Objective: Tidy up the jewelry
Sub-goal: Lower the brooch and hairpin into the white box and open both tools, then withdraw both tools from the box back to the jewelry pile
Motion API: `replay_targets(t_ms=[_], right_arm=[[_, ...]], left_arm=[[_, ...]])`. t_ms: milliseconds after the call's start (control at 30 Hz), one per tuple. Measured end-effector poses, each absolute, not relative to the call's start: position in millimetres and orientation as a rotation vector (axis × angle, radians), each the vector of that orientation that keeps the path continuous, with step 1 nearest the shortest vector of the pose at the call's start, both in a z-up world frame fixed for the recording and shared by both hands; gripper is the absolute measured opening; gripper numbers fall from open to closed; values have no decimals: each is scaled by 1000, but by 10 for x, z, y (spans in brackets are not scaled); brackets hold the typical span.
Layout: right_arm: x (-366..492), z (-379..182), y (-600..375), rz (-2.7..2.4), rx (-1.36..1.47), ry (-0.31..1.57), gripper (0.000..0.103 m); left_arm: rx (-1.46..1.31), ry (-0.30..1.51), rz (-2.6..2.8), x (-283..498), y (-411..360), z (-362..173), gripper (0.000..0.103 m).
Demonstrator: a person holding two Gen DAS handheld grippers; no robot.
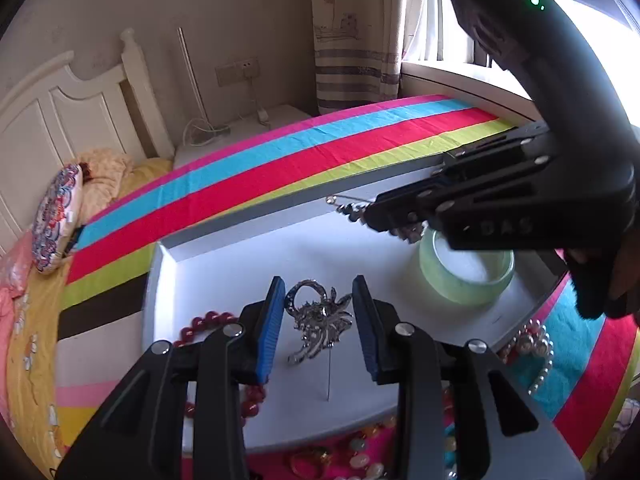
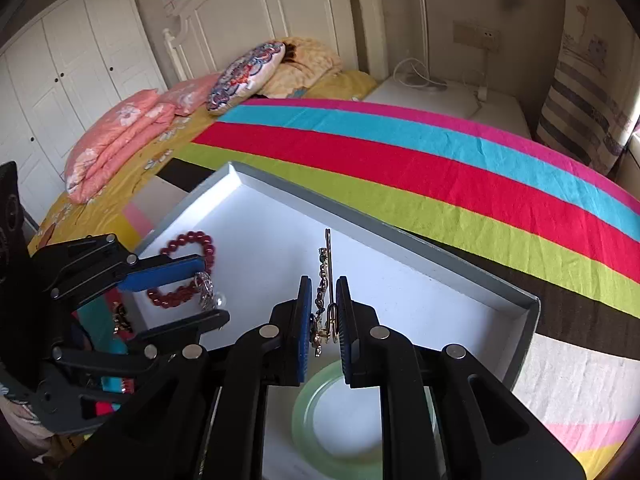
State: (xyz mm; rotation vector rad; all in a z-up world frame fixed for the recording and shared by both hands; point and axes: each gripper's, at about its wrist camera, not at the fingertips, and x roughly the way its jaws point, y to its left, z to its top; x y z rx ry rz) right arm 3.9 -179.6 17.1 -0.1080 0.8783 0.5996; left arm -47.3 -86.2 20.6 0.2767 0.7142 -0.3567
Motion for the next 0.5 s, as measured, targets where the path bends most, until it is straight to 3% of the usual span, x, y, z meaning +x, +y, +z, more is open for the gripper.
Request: replay_targets(t_ms=[67, 133, 167, 200, 467, 500], right_arm=[[91, 127, -1809, 590, -90, 899, 15], [131, 126, -1854, 582, -52, 910, 32], [144, 136, -1890, 572, -32, 910, 62], [143, 156, -1929, 559, -16, 904, 81], [-323, 551, -2233, 502, -90, 727, 77], [-437, 613, -2292, 490, -96, 692, 78]], left_arm=[[277, 724, -361, -413, -889, 187, 35], [265, 738, -354, -321, -888, 188, 41], [253, 741, -348, -277, -869, 205, 53], [233, 735, -341, -234, -834, 245, 58], [212, 572, -181, -543, -300, 711, 101], [205, 539, -143, -651, -178, 774, 101]])
